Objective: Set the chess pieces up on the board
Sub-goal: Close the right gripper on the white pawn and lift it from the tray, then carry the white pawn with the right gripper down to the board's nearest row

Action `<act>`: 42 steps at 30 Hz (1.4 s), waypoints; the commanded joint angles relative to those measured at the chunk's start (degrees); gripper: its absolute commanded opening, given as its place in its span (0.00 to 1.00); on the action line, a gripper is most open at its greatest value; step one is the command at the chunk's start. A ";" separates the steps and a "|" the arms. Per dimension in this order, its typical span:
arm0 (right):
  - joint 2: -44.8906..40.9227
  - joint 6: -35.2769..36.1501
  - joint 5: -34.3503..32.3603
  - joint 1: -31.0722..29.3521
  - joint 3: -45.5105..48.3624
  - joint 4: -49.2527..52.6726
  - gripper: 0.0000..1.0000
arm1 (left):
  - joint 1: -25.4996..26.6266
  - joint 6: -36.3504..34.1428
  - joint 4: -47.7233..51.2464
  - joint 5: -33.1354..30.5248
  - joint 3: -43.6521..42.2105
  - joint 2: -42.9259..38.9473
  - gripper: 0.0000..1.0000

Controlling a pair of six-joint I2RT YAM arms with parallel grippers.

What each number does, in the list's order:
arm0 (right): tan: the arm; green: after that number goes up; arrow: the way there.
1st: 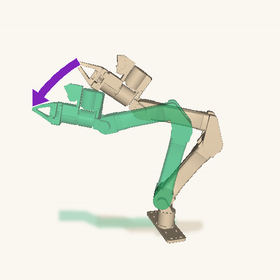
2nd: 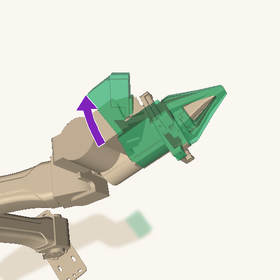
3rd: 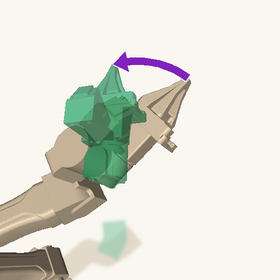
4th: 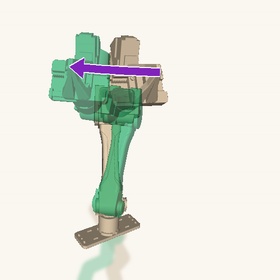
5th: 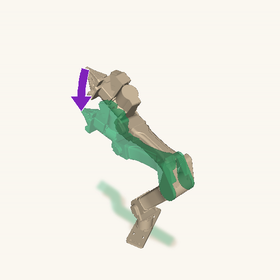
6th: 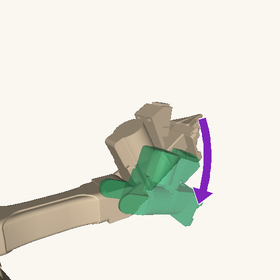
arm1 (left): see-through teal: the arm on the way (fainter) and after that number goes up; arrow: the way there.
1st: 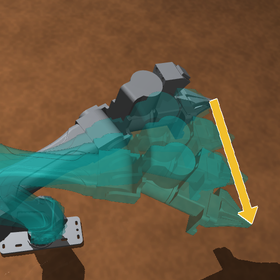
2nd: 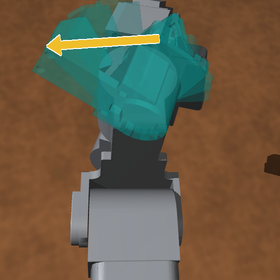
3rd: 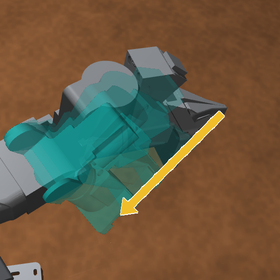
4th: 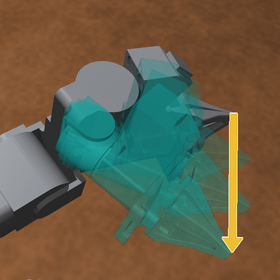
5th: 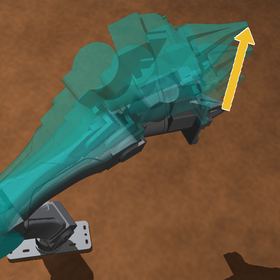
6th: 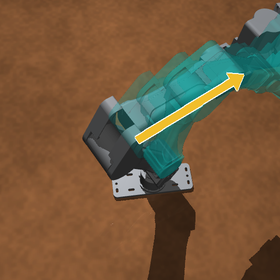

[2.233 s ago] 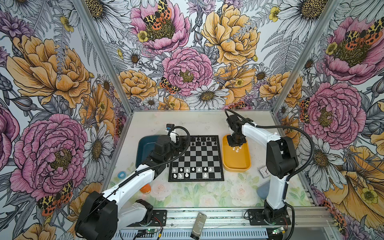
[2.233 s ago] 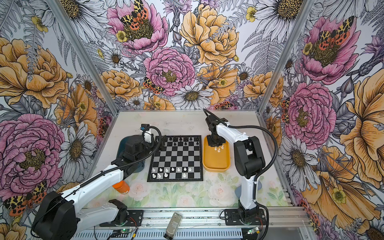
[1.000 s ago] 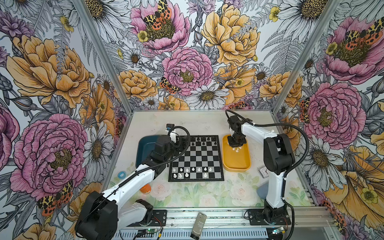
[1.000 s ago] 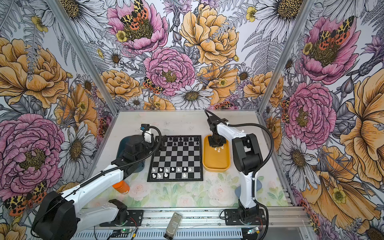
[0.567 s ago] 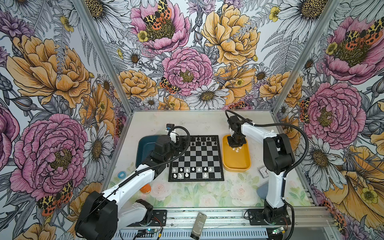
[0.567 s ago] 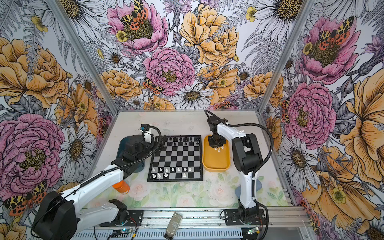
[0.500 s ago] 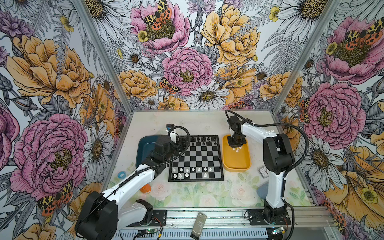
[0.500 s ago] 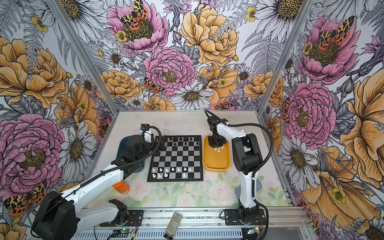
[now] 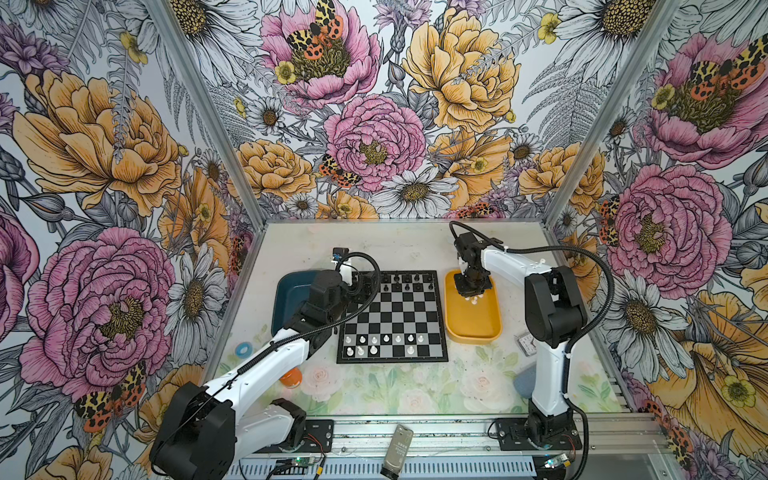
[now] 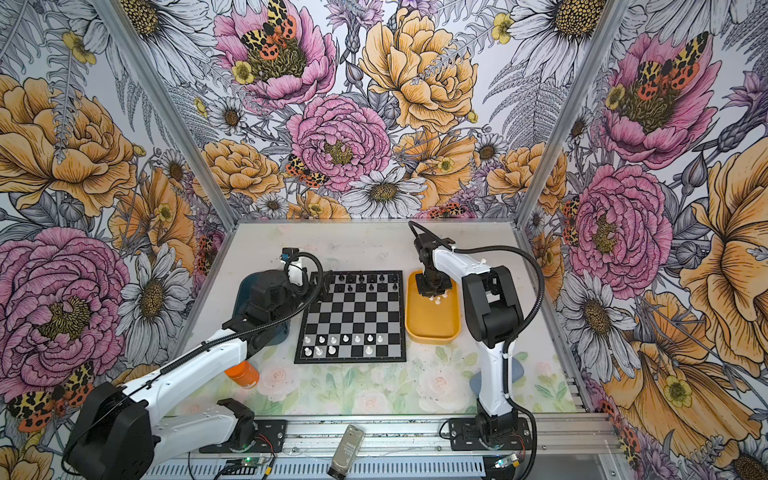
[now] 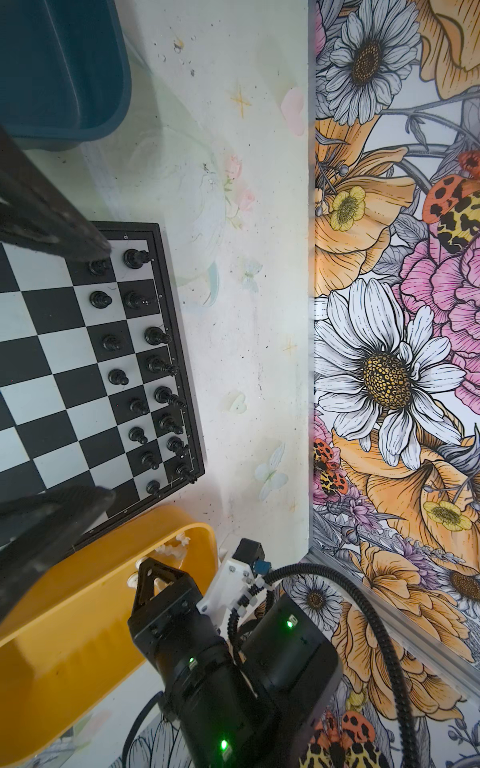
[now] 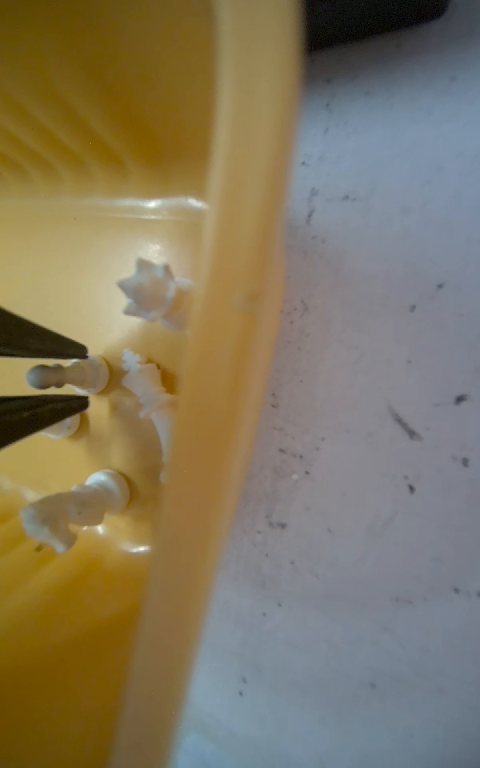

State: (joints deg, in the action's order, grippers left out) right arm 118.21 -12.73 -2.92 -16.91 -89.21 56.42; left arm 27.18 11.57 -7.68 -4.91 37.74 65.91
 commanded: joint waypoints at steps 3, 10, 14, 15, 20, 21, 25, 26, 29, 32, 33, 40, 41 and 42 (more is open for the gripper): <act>0.98 -0.06 0.62 0.13 -0.63 -0.96 0.18 | -0.44 -0.95 -0.06 0.87 1.11 -0.56 0.86; 0.70 -0.07 0.29 0.21 -0.81 -0.90 0.05 | -0.41 -0.94 0.03 0.64 1.11 -0.58 0.86; 0.13 -0.06 0.13 0.21 -1.09 -0.88 0.00 | -0.45 -0.98 0.00 0.68 1.03 -0.78 0.86; -0.22 -0.19 0.02 0.20 -1.24 -0.79 0.00 | -0.54 -0.99 0.03 0.68 1.02 -0.81 0.86; -3.43 -0.61 -0.15 0.14 -1.63 -0.70 0.00 | -0.46 -0.86 -0.01 0.31 0.61 -1.62 0.86; -4.37 -0.80 -0.06 0.12 -1.80 -0.62 0.00 | -0.46 -0.85 -0.01 0.25 0.51 -1.87 0.86; -7.83 -1.66 0.18 -0.77 -2.90 0.67 0.00 | -0.56 -0.78 -0.11 0.08 0.07 -2.53 0.86; -8.70 -1.93 -0.04 -1.30 -3.18 1.15 0.00 | -0.46 -0.81 -0.14 -0.09 -0.02 -2.76 0.86; -11.08 -2.67 -0.34 -3.30 -4.00 2.63 0.00 | -0.55 -0.78 -0.24 0.07 -0.21 -3.22 0.86; -13.16 -3.56 -0.80 -5.86 -4.31 3.91 0.00 | -0.46 -0.67 -0.25 0.25 -0.47 -3.68 0.86; -13.76 -3.94 -0.85 -7.02 -4.32 4.45 0.00 | -0.47 -0.67 -0.31 0.30 -0.60 -3.86 0.86; -16.64 -7.33 0.02 -13.87 -2.90 7.34 0.00 | -0.30 -0.52 -0.33 0.62 -1.38 -5.93 0.86; -17.08 -8.01 0.50 -14.84 -2.19 7.47 0.00 | -0.31 -0.50 -0.32 0.71 -1.59 -6.35 0.86; -17.45 -8.78 1.00 -15.81 -1.28 7.52 0.00 | -0.36 -0.46 -0.32 0.61 -1.78 -6.82 0.86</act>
State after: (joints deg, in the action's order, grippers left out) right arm 103.31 -18.57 -2.85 -31.20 -92.03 61.95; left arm 27.18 11.60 -7.73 -4.91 37.15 60.69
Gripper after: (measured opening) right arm 0.083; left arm 0.859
